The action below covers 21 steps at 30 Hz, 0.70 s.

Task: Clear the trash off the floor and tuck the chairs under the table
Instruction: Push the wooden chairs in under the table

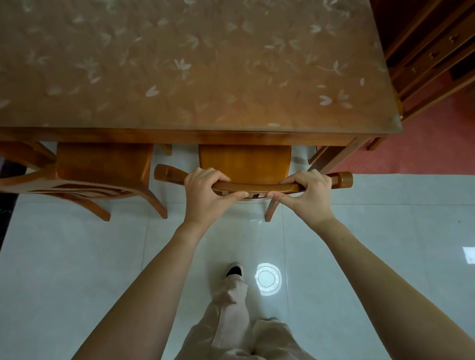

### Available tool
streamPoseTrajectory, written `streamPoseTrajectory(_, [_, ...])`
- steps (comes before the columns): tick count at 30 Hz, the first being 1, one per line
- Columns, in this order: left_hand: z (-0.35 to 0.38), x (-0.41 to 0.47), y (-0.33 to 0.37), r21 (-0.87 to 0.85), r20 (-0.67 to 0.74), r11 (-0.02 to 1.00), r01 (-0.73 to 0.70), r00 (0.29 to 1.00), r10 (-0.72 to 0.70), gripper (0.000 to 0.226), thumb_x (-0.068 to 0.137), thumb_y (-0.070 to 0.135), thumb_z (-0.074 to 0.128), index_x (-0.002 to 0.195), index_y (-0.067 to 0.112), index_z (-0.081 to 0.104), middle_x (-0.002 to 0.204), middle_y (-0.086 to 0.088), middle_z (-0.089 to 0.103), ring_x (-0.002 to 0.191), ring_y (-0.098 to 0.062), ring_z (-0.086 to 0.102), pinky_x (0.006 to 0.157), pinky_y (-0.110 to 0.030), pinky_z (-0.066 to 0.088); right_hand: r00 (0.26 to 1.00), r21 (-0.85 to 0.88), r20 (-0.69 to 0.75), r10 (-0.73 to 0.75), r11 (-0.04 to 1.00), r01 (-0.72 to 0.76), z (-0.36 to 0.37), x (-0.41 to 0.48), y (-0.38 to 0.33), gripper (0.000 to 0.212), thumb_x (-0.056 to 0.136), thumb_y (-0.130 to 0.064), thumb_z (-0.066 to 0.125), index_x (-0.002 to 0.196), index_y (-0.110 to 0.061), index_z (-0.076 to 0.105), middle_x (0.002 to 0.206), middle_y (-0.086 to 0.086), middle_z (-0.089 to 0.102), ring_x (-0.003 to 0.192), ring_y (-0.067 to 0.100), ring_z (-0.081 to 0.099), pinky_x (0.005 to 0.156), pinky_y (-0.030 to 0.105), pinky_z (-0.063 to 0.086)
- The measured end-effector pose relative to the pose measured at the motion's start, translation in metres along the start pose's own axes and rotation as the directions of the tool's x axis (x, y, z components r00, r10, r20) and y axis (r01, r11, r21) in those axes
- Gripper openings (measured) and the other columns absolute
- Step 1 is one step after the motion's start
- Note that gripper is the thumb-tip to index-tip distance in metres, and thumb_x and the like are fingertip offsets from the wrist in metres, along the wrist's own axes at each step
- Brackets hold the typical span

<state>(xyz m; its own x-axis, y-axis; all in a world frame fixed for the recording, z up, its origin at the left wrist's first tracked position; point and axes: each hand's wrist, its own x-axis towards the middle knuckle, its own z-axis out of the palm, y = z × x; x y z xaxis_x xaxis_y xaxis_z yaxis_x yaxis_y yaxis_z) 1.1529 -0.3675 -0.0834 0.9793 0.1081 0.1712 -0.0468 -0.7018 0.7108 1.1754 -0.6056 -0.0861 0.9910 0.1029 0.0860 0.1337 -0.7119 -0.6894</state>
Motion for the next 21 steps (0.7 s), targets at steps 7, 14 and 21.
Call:
streamPoseTrajectory(7, [0.004, 0.027, -0.001, -0.011, 0.004, 1.000, 0.007, 1.000, -0.007, 0.044, 0.065, 0.067, 0.069, 0.077, 0.025, 0.064, 0.077, 0.017, 0.058, 0.081, -0.005, 0.047, 0.079, -0.018, 0.025, 1.000, -0.013, 0.010, 0.012, 1.000, -0.012, 0.001, 0.030, 0.004, 0.062, 0.065, -0.086, 0.053, 0.085, -0.030, 0.071, 0.080, -0.018, 0.063, 0.085, 0.005, 0.048, 0.087, 0.032, 0.030])
streamPoseTrajectory(14, [0.008, 0.043, 0.004, -0.003, 0.030, 0.999, 0.044, 0.999, -0.044, 0.042, 0.066, 0.067, 0.069, 0.078, 0.027, 0.062, 0.081, 0.018, 0.056, 0.084, -0.006, 0.048, 0.079, -0.020, 0.025, 1.000, -0.037, 0.028, 0.013, 0.999, -0.012, -0.004, 0.049, 0.005, 0.058, 0.065, -0.079, 0.059, 0.084, -0.026, 0.072, 0.079, -0.021, 0.057, 0.084, 0.005, 0.045, 0.086, 0.033, 0.030])
streamPoseTrajectory(21, [0.016, 0.049, 0.005, 0.011, 0.031, 0.998, 0.059, 0.998, -0.059, 0.047, 0.066, 0.071, 0.065, 0.080, 0.026, 0.063, 0.081, 0.018, 0.057, 0.085, -0.008, 0.049, 0.082, -0.028, 0.030, 0.999, -0.028, 0.048, 0.015, 1.000, -0.014, -0.011, 0.057, 0.008, 0.049, 0.066, -0.073, 0.065, 0.084, -0.028, 0.070, 0.081, -0.017, 0.062, 0.085, 0.006, 0.045, 0.087, 0.033, 0.028])
